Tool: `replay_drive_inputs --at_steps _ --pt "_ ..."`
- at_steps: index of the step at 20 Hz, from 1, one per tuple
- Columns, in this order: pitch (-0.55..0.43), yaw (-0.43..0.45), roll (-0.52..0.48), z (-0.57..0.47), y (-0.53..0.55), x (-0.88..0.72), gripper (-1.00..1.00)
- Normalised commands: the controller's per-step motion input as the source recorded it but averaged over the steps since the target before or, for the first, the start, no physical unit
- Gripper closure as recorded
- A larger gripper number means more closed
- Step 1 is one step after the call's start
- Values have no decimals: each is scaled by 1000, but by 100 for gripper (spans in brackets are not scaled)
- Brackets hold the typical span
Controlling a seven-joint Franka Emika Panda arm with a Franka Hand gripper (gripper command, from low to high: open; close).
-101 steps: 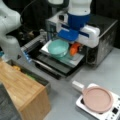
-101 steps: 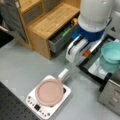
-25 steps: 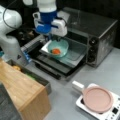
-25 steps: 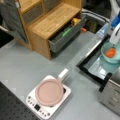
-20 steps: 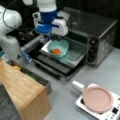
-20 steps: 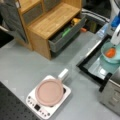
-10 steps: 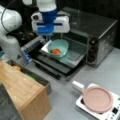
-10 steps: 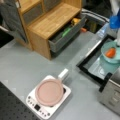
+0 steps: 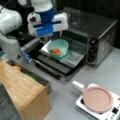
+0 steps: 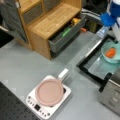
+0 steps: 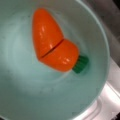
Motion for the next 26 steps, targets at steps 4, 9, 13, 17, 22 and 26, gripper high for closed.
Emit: replay_drive_inputs --at_steps 4,9,13,17,22,26 --pt "360 452 -194 379 -280 702 -100" --pt "365 746 -202 360 -271 771 -100" --pt "348 577 -167 271 -254 611 -100" --pt "326 384 -109 238 -213 401 -100" --pt "284 280 -38 179 -131 208 -100" --pt "269 263 -10 176 -46 125 -100"
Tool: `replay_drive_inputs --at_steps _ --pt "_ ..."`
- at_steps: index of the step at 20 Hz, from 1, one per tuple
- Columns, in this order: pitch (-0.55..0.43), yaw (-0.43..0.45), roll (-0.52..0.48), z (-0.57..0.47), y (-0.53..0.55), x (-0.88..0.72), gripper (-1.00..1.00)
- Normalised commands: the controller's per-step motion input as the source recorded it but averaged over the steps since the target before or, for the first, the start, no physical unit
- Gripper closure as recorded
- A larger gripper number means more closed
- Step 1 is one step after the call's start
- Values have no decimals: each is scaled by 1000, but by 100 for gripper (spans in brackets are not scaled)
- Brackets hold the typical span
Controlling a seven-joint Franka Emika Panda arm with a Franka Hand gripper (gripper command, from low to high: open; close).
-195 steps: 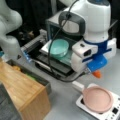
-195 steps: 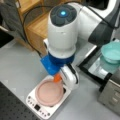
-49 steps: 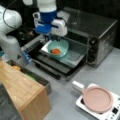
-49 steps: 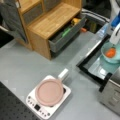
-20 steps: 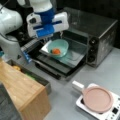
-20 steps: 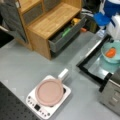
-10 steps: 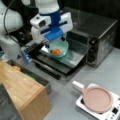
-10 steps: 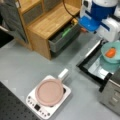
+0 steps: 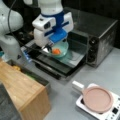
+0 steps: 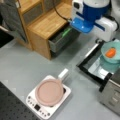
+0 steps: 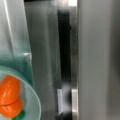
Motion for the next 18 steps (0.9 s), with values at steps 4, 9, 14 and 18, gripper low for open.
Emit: replay_drive_inputs --at_steps 4,9,14,18 --pt "193 177 35 112 18 142 -100" --pt "188 96 38 156 108 155 -100" --pt "152 91 35 125 150 165 -100" --pt "148 67 44 70 123 161 -100"
